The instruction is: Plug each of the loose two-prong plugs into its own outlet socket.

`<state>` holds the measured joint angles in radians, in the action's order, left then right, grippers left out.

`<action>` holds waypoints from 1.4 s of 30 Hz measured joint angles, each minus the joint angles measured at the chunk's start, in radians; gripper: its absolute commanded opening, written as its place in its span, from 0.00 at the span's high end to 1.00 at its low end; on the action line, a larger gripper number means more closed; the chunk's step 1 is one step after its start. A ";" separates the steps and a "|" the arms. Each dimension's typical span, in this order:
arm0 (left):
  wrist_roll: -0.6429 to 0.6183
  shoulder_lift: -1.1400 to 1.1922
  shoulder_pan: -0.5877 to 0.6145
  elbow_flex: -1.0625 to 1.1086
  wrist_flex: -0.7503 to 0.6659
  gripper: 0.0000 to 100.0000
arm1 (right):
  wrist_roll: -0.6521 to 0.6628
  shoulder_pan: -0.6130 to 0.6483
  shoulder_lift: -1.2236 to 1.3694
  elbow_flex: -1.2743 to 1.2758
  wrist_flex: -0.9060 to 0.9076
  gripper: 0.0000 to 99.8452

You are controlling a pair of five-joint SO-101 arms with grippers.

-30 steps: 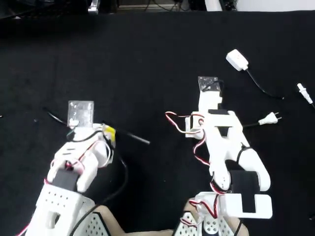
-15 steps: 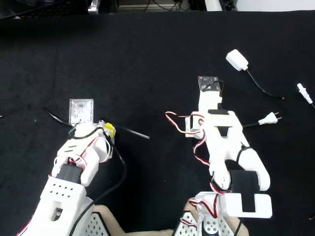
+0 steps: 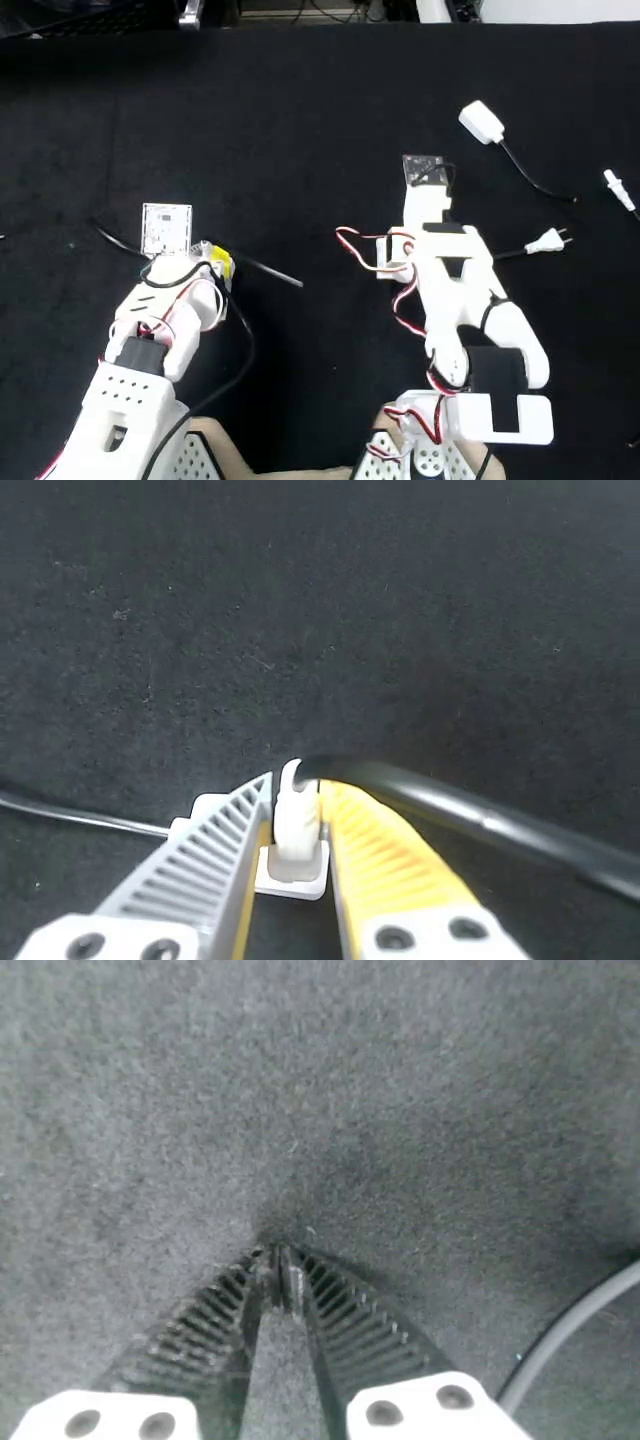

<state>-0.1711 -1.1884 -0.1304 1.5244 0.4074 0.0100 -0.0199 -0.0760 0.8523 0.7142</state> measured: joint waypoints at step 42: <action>0.000 0.290 -0.017 -0.023 -0.178 0.97 | 0.000 0.000 0.000 0.000 0.000 0.99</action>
<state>-0.1711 -0.8984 -0.1473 1.5014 0.2294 0.0100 -0.0199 -0.0760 0.8523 0.7142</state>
